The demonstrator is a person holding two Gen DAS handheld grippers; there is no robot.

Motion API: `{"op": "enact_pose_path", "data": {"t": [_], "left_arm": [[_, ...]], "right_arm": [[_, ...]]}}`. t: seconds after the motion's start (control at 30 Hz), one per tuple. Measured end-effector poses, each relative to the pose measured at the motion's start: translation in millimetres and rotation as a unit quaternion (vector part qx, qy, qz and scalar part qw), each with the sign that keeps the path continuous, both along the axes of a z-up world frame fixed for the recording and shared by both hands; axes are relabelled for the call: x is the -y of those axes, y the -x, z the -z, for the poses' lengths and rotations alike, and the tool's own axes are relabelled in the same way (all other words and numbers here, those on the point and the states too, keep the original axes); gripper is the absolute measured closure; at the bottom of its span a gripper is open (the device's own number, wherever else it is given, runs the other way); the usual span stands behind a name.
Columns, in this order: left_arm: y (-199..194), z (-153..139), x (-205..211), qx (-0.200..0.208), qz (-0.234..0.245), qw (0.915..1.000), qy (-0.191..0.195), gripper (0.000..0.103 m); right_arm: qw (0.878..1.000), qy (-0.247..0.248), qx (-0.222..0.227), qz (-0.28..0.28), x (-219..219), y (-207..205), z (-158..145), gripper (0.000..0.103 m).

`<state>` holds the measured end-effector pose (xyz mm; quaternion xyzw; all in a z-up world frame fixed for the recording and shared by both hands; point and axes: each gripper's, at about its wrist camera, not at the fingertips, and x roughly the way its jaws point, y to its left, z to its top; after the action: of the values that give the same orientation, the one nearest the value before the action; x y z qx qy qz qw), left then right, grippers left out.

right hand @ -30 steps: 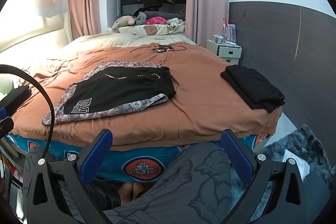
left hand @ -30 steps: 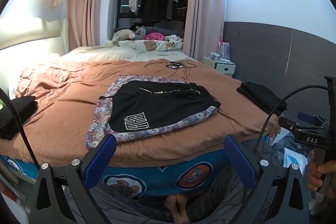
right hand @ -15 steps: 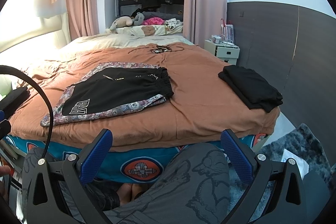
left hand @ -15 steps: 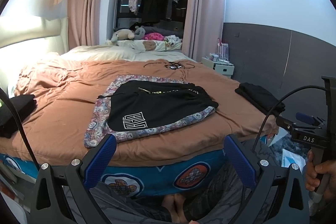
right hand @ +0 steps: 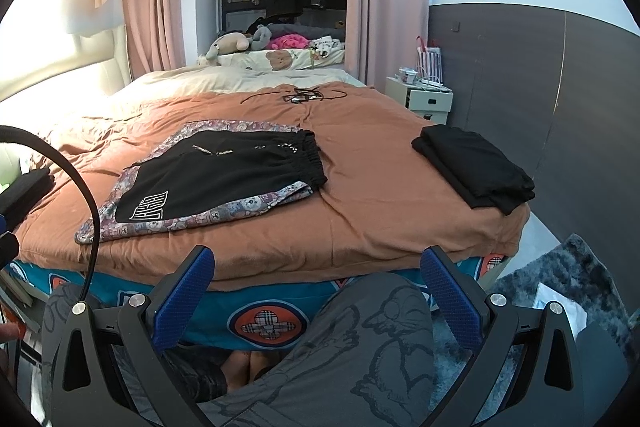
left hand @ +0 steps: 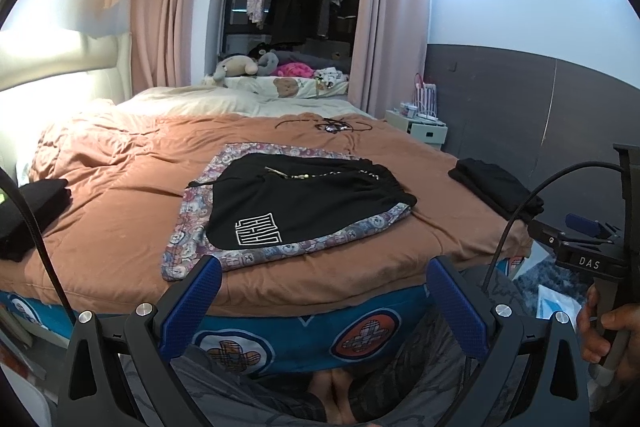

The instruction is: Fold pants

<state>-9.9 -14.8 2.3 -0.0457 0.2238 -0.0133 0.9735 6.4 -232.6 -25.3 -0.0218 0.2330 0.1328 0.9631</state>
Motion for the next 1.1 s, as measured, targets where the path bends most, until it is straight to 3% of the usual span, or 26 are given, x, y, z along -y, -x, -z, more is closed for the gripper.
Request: {"op": "enact_pose_path", "data": {"t": [1.1], "left_arm": [[1.1,0.8,0.3,-0.004,-0.002,1.0,0.004,0.0]], "right_arm": [[1.0,-0.002,0.0,-0.014,3.1,-1.6,1.7,0.0]]}}
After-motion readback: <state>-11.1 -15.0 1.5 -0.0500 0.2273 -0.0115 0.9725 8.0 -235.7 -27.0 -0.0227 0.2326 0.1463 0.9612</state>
